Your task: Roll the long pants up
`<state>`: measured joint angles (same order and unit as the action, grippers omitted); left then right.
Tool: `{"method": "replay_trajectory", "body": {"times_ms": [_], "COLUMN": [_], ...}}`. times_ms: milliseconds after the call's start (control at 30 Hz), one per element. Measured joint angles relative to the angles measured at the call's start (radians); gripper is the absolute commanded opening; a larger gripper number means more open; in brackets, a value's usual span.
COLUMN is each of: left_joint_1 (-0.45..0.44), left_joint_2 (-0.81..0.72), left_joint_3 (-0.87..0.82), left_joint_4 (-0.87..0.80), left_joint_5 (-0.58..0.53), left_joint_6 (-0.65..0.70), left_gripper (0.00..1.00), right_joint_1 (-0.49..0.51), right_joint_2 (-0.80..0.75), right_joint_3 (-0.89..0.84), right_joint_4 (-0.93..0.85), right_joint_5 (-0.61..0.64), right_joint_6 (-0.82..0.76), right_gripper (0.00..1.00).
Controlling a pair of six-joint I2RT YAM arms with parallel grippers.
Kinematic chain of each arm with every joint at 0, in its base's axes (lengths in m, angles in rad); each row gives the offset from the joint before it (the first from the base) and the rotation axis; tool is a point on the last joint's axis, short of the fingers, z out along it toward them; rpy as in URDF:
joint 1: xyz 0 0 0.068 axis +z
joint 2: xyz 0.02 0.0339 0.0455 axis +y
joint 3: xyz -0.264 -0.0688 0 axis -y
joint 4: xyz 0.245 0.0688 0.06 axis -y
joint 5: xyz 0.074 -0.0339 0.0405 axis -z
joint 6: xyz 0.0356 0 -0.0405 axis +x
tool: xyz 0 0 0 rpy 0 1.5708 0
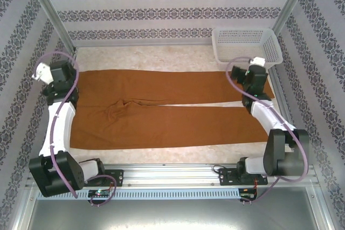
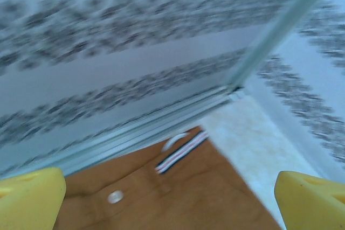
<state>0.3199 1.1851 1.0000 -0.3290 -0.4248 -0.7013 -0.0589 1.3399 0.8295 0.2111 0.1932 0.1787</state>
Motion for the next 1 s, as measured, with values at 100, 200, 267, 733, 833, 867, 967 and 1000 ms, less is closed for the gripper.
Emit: {"method": "replay_trajectory", "body": {"times_ms": [100, 200, 267, 733, 833, 867, 967, 1000], "left_joint_1": [0.106, 0.252, 0.352, 0.454, 0.455, 0.455, 0.455, 0.455], "left_joint_2": [-0.014, -0.056, -0.096, 0.053, 0.135, 0.157, 0.189, 0.192], "left_joint_3": [-0.099, -0.242, -0.320, -0.400, -0.399, -0.399, -0.393, -0.393], "left_joint_4": [-0.150, -0.255, -0.297, -0.205, -0.171, -0.161, -0.155, -0.154], "left_joint_5": [0.025, 0.073, 0.111, 0.213, 0.215, 0.216, 0.206, 0.204], "left_joint_6": [-0.132, -0.224, -0.278, -0.373, -0.375, -0.377, -0.378, -0.378], "left_gripper": [0.86, 1.00, 1.00, 1.00, 1.00, 1.00, 0.99, 0.97], "right_joint_1": [-0.034, -0.084, -0.132, -0.368, -0.433, -0.454, -0.519, -0.543], "right_joint_2": [-0.031, -0.037, -0.048, -0.238, -0.251, -0.253, -0.256, -0.259], "right_joint_3": [0.053, 0.047, 0.020, -0.147, -0.171, -0.176, -0.192, -0.201], "right_joint_4": [-0.130, -0.251, -0.299, -0.460, -0.491, -0.501, -0.536, -0.547], "right_joint_5": [-0.003, -0.050, -0.096, -0.279, -0.309, -0.317, -0.338, -0.345], "right_joint_6": [0.072, 0.148, 0.199, 0.375, 0.412, 0.421, 0.441, 0.447], "right_gripper": [0.97, 0.96, 0.95, 0.93, 0.92, 0.92, 0.92, 0.92]}}
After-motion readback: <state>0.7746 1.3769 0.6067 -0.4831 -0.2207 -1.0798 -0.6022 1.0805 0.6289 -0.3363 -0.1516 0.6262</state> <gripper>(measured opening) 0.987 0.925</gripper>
